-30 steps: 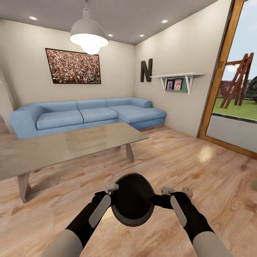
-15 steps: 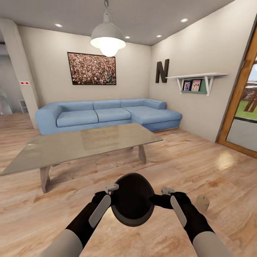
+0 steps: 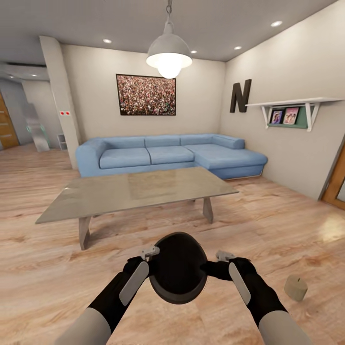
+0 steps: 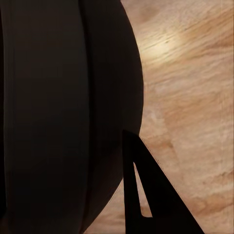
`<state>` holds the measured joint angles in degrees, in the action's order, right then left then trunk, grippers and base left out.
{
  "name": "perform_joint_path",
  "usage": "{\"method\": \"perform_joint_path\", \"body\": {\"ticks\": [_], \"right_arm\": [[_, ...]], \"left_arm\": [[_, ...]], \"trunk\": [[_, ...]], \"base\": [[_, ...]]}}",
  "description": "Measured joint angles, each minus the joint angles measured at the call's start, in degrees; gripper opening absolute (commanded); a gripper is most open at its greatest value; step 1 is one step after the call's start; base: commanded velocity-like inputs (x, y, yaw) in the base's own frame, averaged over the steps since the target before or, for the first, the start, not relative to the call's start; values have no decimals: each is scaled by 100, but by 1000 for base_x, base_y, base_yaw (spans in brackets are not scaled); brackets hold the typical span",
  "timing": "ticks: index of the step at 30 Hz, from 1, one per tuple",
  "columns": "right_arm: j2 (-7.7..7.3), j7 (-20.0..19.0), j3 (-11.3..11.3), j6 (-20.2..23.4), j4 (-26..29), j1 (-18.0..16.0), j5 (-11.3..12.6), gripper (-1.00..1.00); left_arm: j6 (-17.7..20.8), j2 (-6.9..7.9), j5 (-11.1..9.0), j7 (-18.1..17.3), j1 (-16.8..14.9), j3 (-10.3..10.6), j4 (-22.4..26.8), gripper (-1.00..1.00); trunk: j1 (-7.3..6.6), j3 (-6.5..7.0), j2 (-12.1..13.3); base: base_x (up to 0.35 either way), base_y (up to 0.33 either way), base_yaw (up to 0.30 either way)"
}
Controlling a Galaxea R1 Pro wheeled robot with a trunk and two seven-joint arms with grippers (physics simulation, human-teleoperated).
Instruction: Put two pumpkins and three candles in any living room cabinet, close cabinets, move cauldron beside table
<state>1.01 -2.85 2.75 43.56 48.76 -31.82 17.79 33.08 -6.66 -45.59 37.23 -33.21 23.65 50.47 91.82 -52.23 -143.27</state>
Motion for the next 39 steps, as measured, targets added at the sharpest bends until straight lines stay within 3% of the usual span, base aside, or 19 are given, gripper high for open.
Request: {"method": "perform_joint_path", "body": {"ticks": [12, 27, 32, 39], "right_arm": [[2, 0, -1, 10, 1, 1, -8, -100], [0, 0, -1, 6, 8, 2, 0, -100], [-1, -1, 13, -50, 5, 2, 48, -100], [4, 1, -10, 67, 7, 1, -48, -100]], "left_arm": [[-3, 6, -19, -4, 2, 4, -5, -100], [8, 5, 1, -10, 1, 0, 6, -100], [21, 8, 61, -6, 0, -6, 51, -100], [-5, -3, -44, -6, 11, -4, -33, -100]], "trunk": [[-1, 36, 0], [-3, 39, 0], [0, 39, 0], [0, 39, 0]], "base": [[48, 0, 246], [226, 0, 12], [47, 0, 0], [4, 0, 0]]}}
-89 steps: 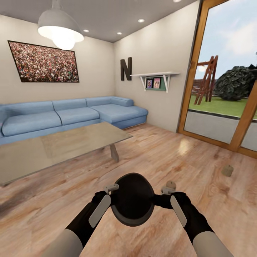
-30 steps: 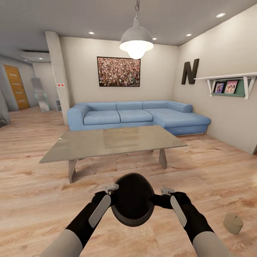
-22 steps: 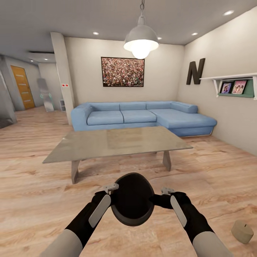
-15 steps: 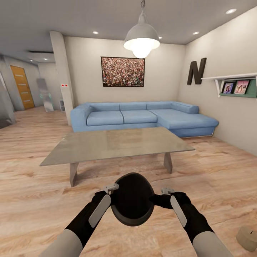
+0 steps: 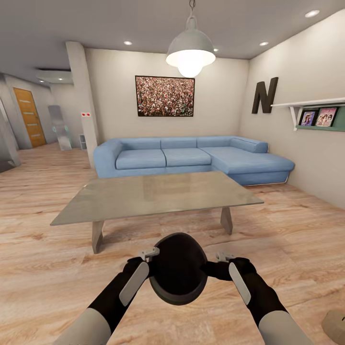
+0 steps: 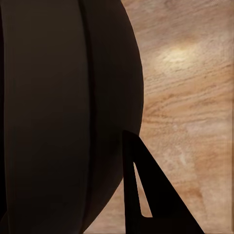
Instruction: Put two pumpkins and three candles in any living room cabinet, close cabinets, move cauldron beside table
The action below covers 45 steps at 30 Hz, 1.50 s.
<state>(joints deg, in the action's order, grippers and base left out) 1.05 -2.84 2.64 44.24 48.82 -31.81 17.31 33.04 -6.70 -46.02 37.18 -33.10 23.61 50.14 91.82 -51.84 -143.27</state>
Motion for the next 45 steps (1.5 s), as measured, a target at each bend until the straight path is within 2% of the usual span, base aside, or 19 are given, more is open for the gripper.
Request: {"method": "perform_joint_path", "body": {"ticks": [5, 19, 28, 33, 36, 39, 42, 45], "right_arm": [[-2, -1, 0, -27, 2, -1, 22, -100], [8, 0, 1, -26, -3, -1, 9, -100], [19, 0, 1, -70, 3, -1, 25, -100], [21, 0, 1, 21, 6, 1, -42, -100], [1, 0, 4, -40, 3, 0, 30, -100], [29, 1, -5, -58, 3, -1, 3, -100], [24, 1, -1, 10, 6, 0, -40, -100], [-6, 0, 3, -13, 3, -1, 21, -100]], "left_arm": [[5, -1, 20, 2, -10, -1, 13, -100], [3, 12, 0, 1, -2, 2, 20, -100], [13, 27, 26, -3, -10, 5, 57, -100], [9, 23, -13, 1, 44, -14, 56, -100], [13, 1, 37, 1, -10, -8, 26, -100], [14, 34, 11, -3, -3, 1, 60, -100], [7, 25, -14, 0, 35, -12, 51, -100], [6, -10, 23, 0, -10, -10, 0, -100]], "trunk": [[0, 2, 0], [0, 31, 0], [-1, 34, 0], [-2, 33, 0], [-2, 34, 0], [-1, 34, 0], [-2, 34, 0], [-2, 34, 0]], "base": [[0, 0, 85], [6, 0, 233], [189, 0, 22], [129, 0, 0], [187, 0, 0], [116, 0, 0], [198, 0, 0], [173, 0, 69]]}}
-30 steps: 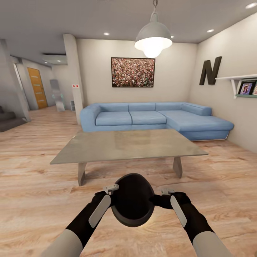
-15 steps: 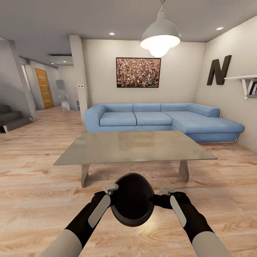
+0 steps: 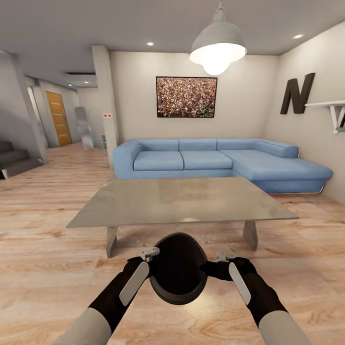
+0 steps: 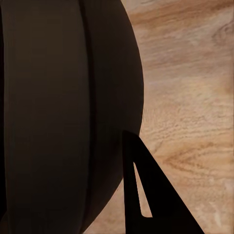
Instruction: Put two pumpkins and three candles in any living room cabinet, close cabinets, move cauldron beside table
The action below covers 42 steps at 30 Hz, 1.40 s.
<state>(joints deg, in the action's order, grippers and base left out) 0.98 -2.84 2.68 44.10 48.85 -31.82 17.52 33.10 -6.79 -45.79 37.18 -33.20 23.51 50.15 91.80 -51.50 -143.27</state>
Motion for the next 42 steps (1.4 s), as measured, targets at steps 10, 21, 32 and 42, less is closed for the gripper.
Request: {"method": "perform_joint_path", "body": {"ticks": [10, 21, 32, 42], "right_arm": [[32, 0, -3, -40, 0, 0, -21, -100], [8, 0, -5, -2, 0, 1, -17, -100], [24, 0, -10, -3, 1, 0, -40, -100], [8, 0, -2, -12, -2, -1, -3, -100]], "left_arm": [[-2, 41, -13, 0, 19, 8, 65, -100], [-3, 7, -14, -1, -1, 5, -2, -100], [-5, 24, -22, 0, 18, 5, 29, -100], [4, 9, -2, 1, 0, 1, 13, -100]], "trunk": [[2, 11, 0], [28, -210, -13], [33, -254, -16], [33, -215, -16]], "base": [[16, 0, 139], [0, 0, 2], [0, 0, 2], [4, 0, 192]]}}
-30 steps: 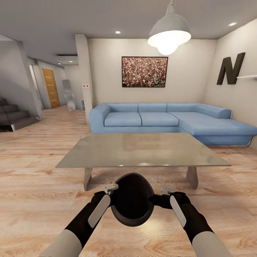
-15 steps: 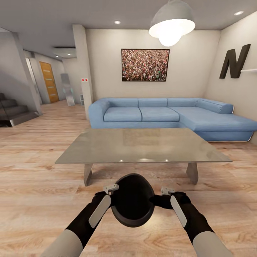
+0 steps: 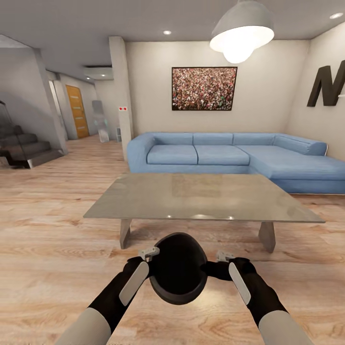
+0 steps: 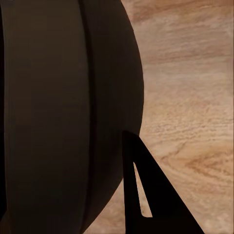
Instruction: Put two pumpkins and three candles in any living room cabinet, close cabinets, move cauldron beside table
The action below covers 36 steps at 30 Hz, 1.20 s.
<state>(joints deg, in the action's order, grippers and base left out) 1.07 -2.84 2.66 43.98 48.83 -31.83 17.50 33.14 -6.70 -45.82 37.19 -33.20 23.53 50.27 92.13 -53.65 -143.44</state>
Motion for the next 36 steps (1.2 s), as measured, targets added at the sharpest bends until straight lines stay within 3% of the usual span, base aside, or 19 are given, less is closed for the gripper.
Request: {"method": "perform_joint_path", "body": {"ticks": [19, 36], "right_arm": [[-2, 0, -2, 20, 14, 1, -13, -100], [98, 18, -83, 32, 39, -29, -170, -100]], "left_arm": [[2, -3, 1, -1, 6, -2, 4, -100], [10, 46, 11, -41, 32, -59, 86, -100]], "trunk": [[-2, 20, 0], [1, 18, 0]], "base": [[168, 0, 42], [13, 0, 0]]}}
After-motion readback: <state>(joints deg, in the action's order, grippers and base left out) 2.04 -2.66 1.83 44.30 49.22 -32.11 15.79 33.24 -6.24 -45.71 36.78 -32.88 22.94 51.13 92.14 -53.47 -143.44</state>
